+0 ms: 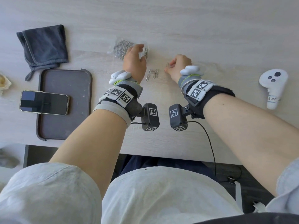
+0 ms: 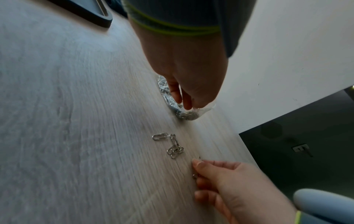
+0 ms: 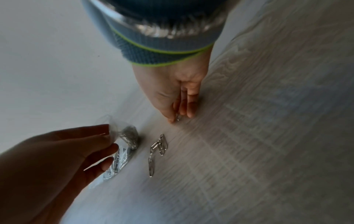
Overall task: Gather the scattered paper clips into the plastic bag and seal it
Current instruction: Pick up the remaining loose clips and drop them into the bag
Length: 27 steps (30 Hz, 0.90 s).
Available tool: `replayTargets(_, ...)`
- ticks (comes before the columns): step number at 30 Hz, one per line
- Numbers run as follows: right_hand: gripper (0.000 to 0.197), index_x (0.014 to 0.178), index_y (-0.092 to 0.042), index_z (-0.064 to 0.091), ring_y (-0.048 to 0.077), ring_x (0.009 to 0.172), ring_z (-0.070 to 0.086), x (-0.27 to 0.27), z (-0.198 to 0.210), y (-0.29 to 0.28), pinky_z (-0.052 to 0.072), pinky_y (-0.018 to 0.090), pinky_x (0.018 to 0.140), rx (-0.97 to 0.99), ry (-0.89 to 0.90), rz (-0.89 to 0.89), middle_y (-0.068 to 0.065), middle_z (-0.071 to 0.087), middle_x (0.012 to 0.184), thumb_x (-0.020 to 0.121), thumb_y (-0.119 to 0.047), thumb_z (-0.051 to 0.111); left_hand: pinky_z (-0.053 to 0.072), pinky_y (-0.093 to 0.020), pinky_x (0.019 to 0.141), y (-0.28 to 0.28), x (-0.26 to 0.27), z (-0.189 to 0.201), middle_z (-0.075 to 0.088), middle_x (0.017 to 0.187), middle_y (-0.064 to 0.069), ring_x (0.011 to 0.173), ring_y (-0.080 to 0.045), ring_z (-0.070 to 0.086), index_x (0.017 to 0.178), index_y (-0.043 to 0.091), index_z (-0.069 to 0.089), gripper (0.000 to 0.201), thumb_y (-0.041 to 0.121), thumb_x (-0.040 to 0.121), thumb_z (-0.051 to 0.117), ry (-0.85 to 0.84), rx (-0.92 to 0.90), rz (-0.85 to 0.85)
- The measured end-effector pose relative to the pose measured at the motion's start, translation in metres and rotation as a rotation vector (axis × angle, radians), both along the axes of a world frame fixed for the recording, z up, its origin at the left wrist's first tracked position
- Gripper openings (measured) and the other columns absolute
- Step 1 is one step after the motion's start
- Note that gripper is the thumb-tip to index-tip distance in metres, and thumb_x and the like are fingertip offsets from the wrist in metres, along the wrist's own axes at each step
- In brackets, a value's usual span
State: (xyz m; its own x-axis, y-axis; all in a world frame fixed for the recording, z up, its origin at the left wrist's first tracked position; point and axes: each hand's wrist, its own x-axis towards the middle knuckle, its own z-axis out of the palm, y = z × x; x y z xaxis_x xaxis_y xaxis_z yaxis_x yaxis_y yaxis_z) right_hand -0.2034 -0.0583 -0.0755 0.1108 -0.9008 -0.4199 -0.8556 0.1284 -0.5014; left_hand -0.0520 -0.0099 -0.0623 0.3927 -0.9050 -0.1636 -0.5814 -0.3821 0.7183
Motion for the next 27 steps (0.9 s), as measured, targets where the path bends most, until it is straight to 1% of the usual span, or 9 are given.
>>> replayTargets(5, 0.02, 0.09, -0.014, 0.072, 0.019, 0.083, 0.064, 0.021, 0.006, -0.002, 0.053, 0.028, 0.079, -0.011, -0.081, 0.162, 0.007, 0.073, 0.096, 0.082, -0.009, 0.055, 0.046, -0.033, 0.094, 0.003, 0.004, -0.007, 0.06, 0.117, -0.01, 0.107, -0.025, 0.057, 0.118, 0.005, 0.052, 0.034, 0.002, 0.084, 0.048, 0.006, -0.005, -0.003)
replayTargets(8, 0.018, 0.092, -0.011, 0.072, 0.022, 0.09, 0.066, 0.029, 0.007, 0.005, 0.052, 0.028, 0.081, 0.008, -0.079, 0.314, 0.008, 0.073, 0.097, 0.083, -0.007, 0.057, 0.047, -0.038, 0.094, 0.006, 0.005, -0.012, 0.063, 0.114, -0.01, 0.107, -0.023, 0.057, 0.117, 0.005, 0.053, 0.034, 0.002, 0.084, 0.049, 0.011, -0.009, -0.002)
replayTargets(12, 0.019, 0.097, -0.011, 0.07, 0.012, 0.077, 0.054, 0.022, 0.002, 0.009, 0.043, 0.019, 0.073, -0.033, -0.139, 0.284, 0.001, 0.065, 0.091, 0.082, -0.004, 0.06, 0.049, -0.039, 0.091, 0.009, 0.007, -0.014, 0.064, 0.111, -0.011, 0.101, -0.025, 0.059, 0.115, 0.004, 0.055, 0.033, 0.002, 0.082, 0.051, 0.025, -0.027, 0.003)
replayTargets(14, 0.023, 0.1, -0.009, 0.068, 0.012, 0.076, 0.05, 0.021, 0.001, 0.01, 0.036, 0.013, 0.069, -0.069, -0.164, 0.271, 0.006, 0.061, 0.099, 0.079, -0.002, 0.064, 0.049, -0.038, 0.09, 0.01, 0.009, -0.013, 0.064, 0.11, -0.011, 0.1, -0.026, 0.06, 0.115, 0.005, 0.054, 0.032, 0.002, 0.083, 0.05, 0.032, -0.024, 0.008)
replayTargets(16, 0.025, 0.103, -0.01, 0.067, 0.013, 0.076, 0.052, 0.023, 0.003, 0.01, 0.042, 0.017, 0.073, -0.063, -0.184, 0.264, 0.009, 0.064, 0.102, 0.079, -0.003, 0.064, 0.05, -0.037, 0.088, 0.011, 0.01, -0.014, 0.064, 0.109, -0.011, 0.098, -0.026, 0.06, 0.115, 0.005, 0.054, 0.032, 0.002, 0.083, 0.05, 0.038, -0.027, 0.011)
replayTargets(19, 0.024, 0.105, -0.01, 0.066, 0.015, 0.079, 0.055, 0.023, 0.006, 0.012, 0.05, 0.031, 0.086, -0.067, -0.183, 0.222, 0.007, 0.068, 0.097, 0.082, -0.008, 0.059, 0.049, -0.03, 0.084, 0.013, 0.01, -0.014, 0.064, 0.109, -0.01, 0.095, -0.026, 0.061, 0.114, 0.006, 0.054, 0.032, 0.003, 0.083, 0.051, 0.048, -0.019, 0.021)
replayTargets(22, 0.027, 0.108, -0.009, 0.064, 0.023, 0.097, 0.059, 0.026, 0.004, 0.017, 0.046, 0.03, 0.086, -0.062, -0.118, 0.173, 0.01, 0.064, 0.109, 0.085, -0.022, 0.059, 0.046, -0.023, 0.079, 0.013, 0.011, -0.014, 0.064, 0.11, -0.008, 0.095, -0.023, 0.061, 0.116, 0.008, 0.054, 0.033, 0.003, 0.084, 0.05, 0.063, -0.003, 0.033)
replayTargets(25, 0.059, 0.112, -0.005, 0.053, 0.023, 0.098, 0.051, 0.036, 0.004, 0.03, 0.041, 0.032, 0.084, 0.003, -0.032, 0.216, 0.009, 0.05, 0.117, 0.072, -0.043, 0.075, 0.043, -0.019, 0.076, 0.017, 0.011, -0.015, 0.064, 0.111, -0.008, 0.091, -0.019, 0.059, 0.116, 0.008, 0.054, 0.033, 0.004, 0.084, 0.05, 0.066, -0.001, 0.031)
replayTargets(27, 0.072, 0.116, -0.003, 0.047, 0.027, 0.104, 0.052, 0.045, 0.003, 0.036, 0.042, 0.034, 0.085, 0.015, 0.043, 0.265, 0.013, 0.046, 0.123, 0.067, -0.044, 0.079, 0.043, -0.02, 0.075, 0.018, 0.012, -0.017, 0.065, 0.109, -0.008, 0.088, -0.021, 0.059, 0.116, 0.008, 0.054, 0.032, 0.004, 0.084, 0.05, 0.069, -0.009, 0.031)
